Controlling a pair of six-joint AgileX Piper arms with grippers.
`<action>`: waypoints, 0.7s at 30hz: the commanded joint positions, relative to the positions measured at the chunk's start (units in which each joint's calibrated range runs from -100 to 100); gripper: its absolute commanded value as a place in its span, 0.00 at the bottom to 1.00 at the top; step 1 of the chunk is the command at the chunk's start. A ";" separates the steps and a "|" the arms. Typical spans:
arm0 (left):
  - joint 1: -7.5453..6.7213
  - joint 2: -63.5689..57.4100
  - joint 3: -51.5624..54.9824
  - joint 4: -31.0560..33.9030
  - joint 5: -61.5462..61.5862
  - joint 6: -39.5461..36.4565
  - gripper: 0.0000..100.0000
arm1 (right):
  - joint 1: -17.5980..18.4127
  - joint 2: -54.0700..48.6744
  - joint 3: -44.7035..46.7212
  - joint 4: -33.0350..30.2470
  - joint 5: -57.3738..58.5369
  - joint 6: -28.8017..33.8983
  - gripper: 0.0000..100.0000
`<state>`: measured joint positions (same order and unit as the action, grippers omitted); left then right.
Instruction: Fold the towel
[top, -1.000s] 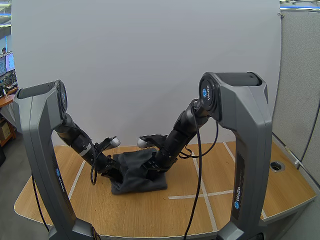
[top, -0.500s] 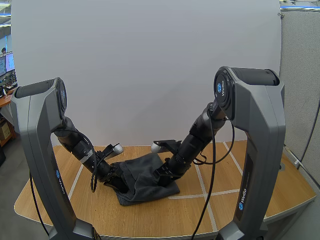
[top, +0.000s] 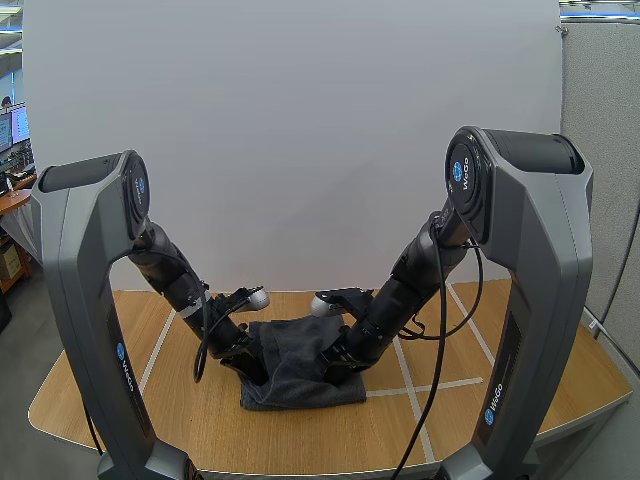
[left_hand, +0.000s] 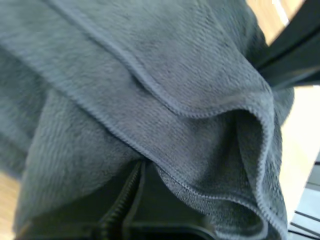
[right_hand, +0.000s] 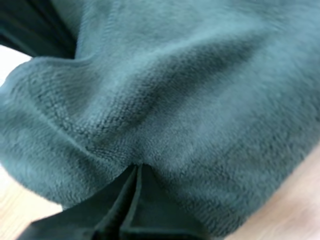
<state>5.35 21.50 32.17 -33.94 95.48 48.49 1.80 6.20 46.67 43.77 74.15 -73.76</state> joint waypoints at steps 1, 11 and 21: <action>-0.33 0.42 -3.30 -0.74 -4.59 -0.84 0.00 | -0.11 0.15 2.13 -3.27 -0.70 -1.40 0.00; -0.33 -11.64 -6.29 -1.76 4.52 -2.22 0.00 | -0.11 -12.87 1.84 -2.19 3.50 0.82 0.00; -0.33 -19.53 -4.26 0.29 4.52 -3.29 0.00 | -0.11 -22.93 2.17 -8.07 8.02 6.74 0.00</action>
<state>5.08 3.24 26.22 -34.83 98.62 45.97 1.80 -15.02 48.16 38.28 79.36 -68.68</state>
